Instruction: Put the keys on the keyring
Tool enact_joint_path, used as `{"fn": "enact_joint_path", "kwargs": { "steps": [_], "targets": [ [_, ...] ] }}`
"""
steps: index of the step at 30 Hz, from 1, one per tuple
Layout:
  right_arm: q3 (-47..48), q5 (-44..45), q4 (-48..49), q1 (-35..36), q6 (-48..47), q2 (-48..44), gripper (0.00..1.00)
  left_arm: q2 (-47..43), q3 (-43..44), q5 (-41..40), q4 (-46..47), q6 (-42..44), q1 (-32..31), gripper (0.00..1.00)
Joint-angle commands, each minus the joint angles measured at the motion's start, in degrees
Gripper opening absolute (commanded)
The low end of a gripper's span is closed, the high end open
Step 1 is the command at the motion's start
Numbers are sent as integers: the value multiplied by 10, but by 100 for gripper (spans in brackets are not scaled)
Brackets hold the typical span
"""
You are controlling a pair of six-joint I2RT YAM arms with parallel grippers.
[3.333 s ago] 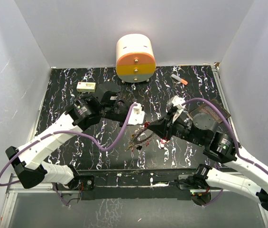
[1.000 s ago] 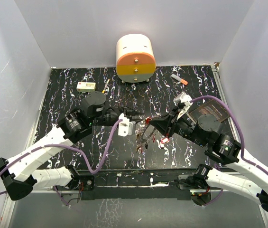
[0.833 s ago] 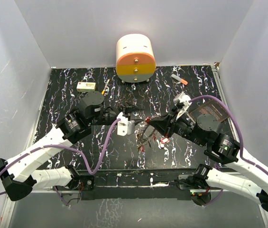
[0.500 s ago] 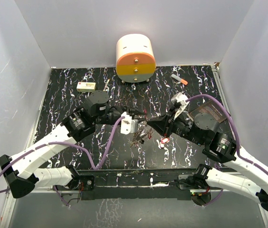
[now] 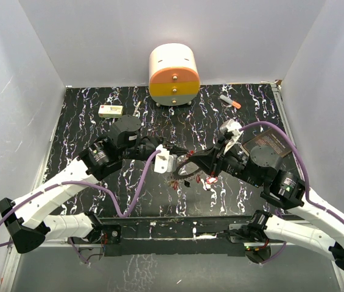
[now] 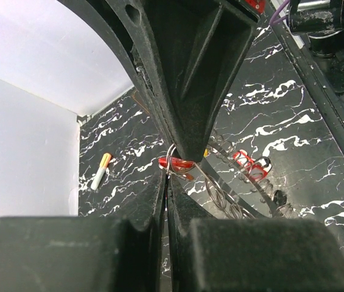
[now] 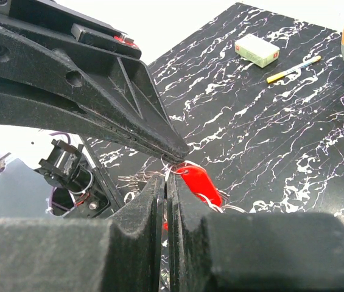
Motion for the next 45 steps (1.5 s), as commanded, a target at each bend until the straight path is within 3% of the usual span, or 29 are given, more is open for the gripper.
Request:
{"fn": "enact_joint_path", "kwargs": {
  "steps": [1,11,26,45],
  "targets": [
    [3,20,77,0,5,-22,8,-7,19,16,-9,6,-3,0],
    [1,23,87,0,5,-27,8,-9,19,7,-19,6,-3,0],
    [-4,14,74,0,22,-41,8,-13,20,-10,-36,78,-3,0],
    [-25,30,136,0,35,-60,8,-19,5,1,-48,63,-3,0]
  ]
}}
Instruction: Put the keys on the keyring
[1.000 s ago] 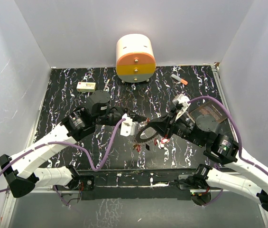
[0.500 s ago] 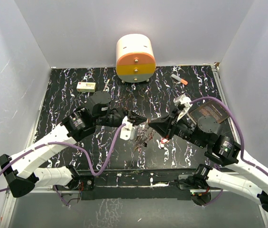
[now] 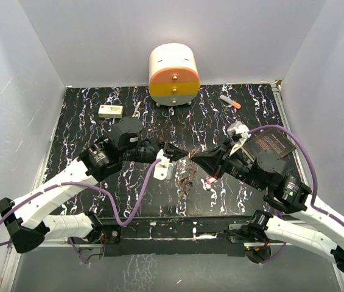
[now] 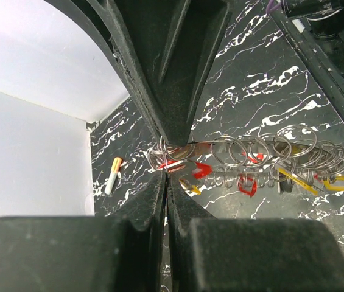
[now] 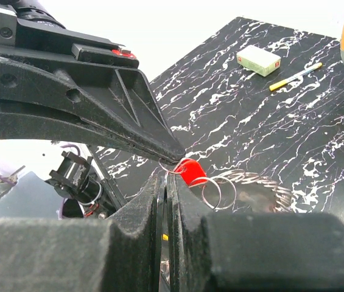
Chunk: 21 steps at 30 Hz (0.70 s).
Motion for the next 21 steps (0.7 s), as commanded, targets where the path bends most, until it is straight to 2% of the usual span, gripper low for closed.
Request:
{"fn": "enact_joint_path", "kwargs": {
  "steps": [1,12,21],
  "targets": [
    [1,19,120,0,10,-23,8,-16,4,3,-21,-16,3,0],
    [-43,62,217,0,12,-38,8,-1,24,-3,-15,-68,3,0],
    [-41,87,268,0,-9,-24,8,5,29,2,-9,-82,3,0]
  ]
}}
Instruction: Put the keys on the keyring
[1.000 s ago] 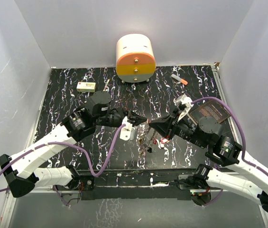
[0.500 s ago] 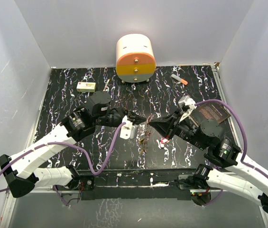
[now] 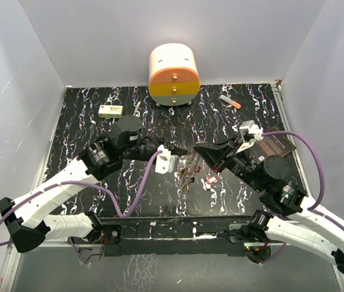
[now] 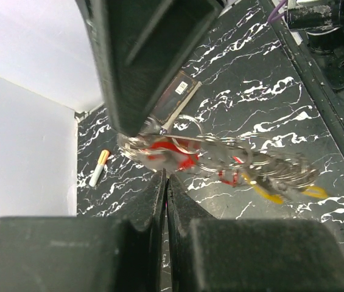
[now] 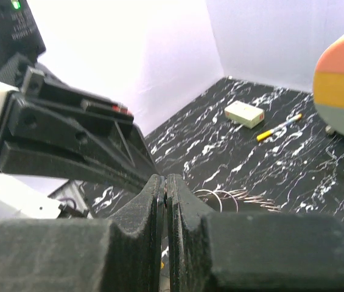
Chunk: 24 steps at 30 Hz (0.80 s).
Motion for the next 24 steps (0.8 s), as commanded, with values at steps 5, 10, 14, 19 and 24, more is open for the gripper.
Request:
{"fn": "enact_joint_path", "kwargs": {
  "steps": [5,10,14,19,24],
  "targets": [
    [13,39,153,0,-17,2,8,3,20,12,-11,-17,2,0],
    [19,23,151,-1,-16,15,8,5,21,6,4,-20,2,0],
    [16,29,147,-1,-14,6,8,-4,12,-33,38,-21,2,0],
    [13,28,136,-1,-6,-1,8,-31,-23,-59,101,-28,2,17],
    [8,17,137,-1,3,2,8,-30,-28,-55,114,-38,2,37]
  ]
}}
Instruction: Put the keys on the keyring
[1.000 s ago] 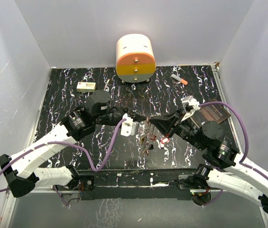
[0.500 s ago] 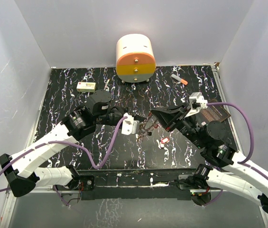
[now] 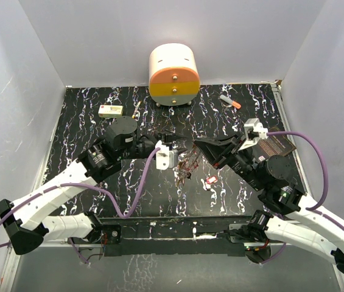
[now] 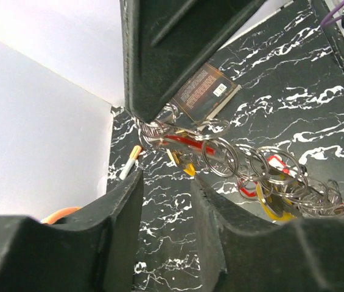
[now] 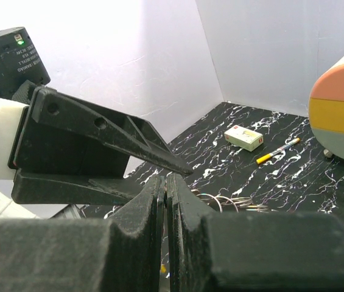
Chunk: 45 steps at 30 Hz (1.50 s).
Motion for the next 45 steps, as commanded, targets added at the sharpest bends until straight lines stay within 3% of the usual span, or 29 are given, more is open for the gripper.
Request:
{"fn": "enact_joint_path", "kwargs": {
  "steps": [1,5,10,21,26,34,45],
  "targets": [
    [8,-11,65,0,10,-6,8,-14,1,1,34,-14,1,39],
    [6,-17,64,0,12,-4,8,-5,8,0,49,-30,2,43],
    [0,-21,66,0,16,-4,8,5,19,11,45,-44,2,42],
    [-5,-25,67,0,16,-3,8,14,41,41,33,-62,2,30],
    [-5,-24,69,0,15,-4,8,16,40,46,23,-56,2,16],
    [1,-27,73,0,11,1,8,15,35,46,13,-46,2,1],
    [-10,-32,113,0,3,1,8,17,34,51,-2,-46,2,0]
  ]
}}
